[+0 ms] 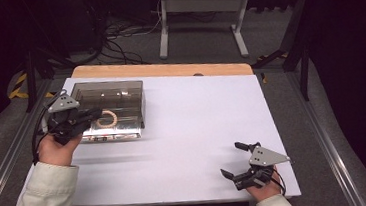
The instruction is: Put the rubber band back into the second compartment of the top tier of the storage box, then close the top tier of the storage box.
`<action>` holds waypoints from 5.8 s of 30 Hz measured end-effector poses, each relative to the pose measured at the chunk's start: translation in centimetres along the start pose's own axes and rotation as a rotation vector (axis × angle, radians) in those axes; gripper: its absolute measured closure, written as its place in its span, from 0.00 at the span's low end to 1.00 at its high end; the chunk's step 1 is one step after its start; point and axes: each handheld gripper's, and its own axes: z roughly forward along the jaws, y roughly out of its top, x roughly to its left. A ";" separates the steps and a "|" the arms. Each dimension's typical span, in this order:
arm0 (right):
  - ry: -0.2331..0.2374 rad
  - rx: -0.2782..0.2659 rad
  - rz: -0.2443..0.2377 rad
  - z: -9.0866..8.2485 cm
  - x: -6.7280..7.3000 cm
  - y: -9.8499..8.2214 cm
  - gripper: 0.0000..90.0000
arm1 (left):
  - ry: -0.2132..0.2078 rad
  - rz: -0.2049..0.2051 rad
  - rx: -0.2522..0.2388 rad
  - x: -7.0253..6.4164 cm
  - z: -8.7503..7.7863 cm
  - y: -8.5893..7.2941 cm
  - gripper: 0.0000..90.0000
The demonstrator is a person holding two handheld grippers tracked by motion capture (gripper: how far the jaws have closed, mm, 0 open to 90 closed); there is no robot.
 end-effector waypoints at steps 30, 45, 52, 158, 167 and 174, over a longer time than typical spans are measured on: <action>0.002 0.003 0.006 0.0 0.0 0.0 0.01 | 0.044 -0.041 0.137 2.1 1.7 -1.3 0.93; 0.004 0.003 0.005 0.0 0.0 0.0 0.01 | 0.036 -0.029 0.183 2.4 2.4 -1.6 0.92; 0.005 0.001 -0.001 0.0 0.0 0.0 0.01 | 0.037 -0.042 0.201 2.5 2.8 -1.8 0.92; 0.006 0.007 -0.005 0.1 0.0 0.0 0.01 | -0.084 0.115 0.456 1.7 1.0 -3.8 1.00; 0.005 0.008 -0.002 0.1 0.0 0.0 0.01 | -0.036 0.103 0.415 1.9 1.5 -3.6 1.00; 0.004 0.009 -0.003 0.2 0.0 0.0 0.01 | -0.005 0.094 0.374 2.0 1.9 -3.3 1.00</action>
